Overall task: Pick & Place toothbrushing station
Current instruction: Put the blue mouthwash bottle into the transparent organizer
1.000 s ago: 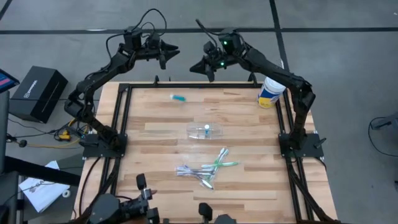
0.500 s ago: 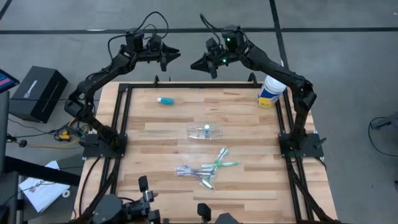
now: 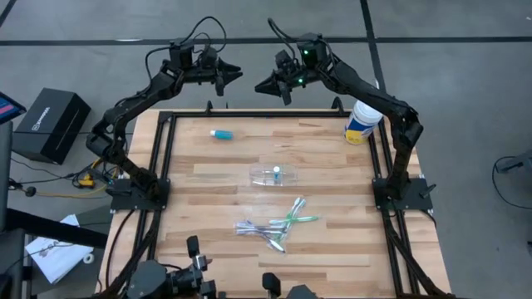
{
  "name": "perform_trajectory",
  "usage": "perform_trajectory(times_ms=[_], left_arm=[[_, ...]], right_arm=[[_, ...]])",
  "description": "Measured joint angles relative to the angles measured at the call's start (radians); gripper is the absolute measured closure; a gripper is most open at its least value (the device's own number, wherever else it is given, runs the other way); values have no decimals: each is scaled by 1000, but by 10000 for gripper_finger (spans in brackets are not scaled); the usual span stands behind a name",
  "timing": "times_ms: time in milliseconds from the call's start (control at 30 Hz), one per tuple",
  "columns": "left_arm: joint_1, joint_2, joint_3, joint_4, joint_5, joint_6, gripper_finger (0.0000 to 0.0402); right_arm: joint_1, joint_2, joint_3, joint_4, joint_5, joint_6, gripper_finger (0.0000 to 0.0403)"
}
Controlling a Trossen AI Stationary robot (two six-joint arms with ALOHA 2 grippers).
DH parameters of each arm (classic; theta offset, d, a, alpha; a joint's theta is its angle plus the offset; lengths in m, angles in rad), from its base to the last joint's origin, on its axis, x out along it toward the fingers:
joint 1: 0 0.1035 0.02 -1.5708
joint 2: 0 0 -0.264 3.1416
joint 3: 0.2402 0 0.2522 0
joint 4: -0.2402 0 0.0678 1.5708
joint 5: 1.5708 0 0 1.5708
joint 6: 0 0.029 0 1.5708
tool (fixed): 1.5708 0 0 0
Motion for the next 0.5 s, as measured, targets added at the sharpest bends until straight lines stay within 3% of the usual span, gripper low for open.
perform_trajectory(times_ms=[133, 367, 500], left_arm=[[13, 0, 1, -60, -85, 51, 290], [75, -49, 1, -61, -149, 37, 297], [154, -110, 0, -129, -195, 48, 333]], right_arm=[[0, 0, 0, -13, 0, -7, 356], [-4, 0, 0, -23, 0, -9, 356], [-4, 0, 0, -15, 0, -10, 356]])
